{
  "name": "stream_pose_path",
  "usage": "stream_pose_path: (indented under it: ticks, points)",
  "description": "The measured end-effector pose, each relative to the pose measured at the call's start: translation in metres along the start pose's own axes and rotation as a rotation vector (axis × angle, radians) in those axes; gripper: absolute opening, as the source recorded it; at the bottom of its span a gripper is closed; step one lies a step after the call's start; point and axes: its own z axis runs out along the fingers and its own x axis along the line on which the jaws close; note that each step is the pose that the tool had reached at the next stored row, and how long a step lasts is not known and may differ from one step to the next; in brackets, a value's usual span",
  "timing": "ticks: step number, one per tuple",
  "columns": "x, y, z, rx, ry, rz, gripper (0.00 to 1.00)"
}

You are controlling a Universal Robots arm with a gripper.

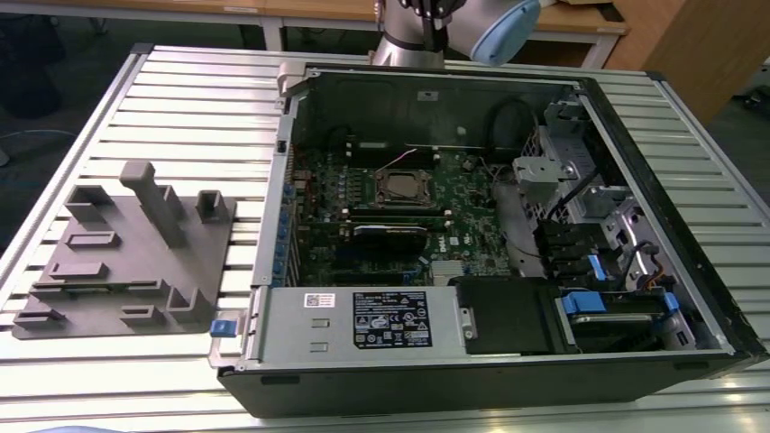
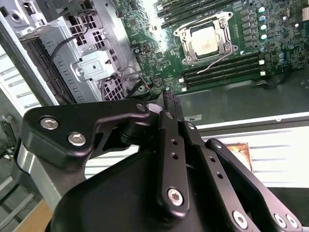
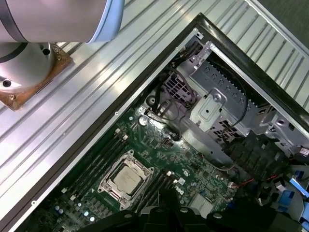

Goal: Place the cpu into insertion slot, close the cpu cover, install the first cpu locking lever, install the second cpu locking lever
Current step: 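Install the first cpu locking lever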

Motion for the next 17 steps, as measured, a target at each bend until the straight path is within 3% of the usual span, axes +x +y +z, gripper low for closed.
stream_pose_path:
  ticks: [17]
  points:
    - [0.0075,-0.0065,0.0293,0.0000,0.0000,0.000,0.11]
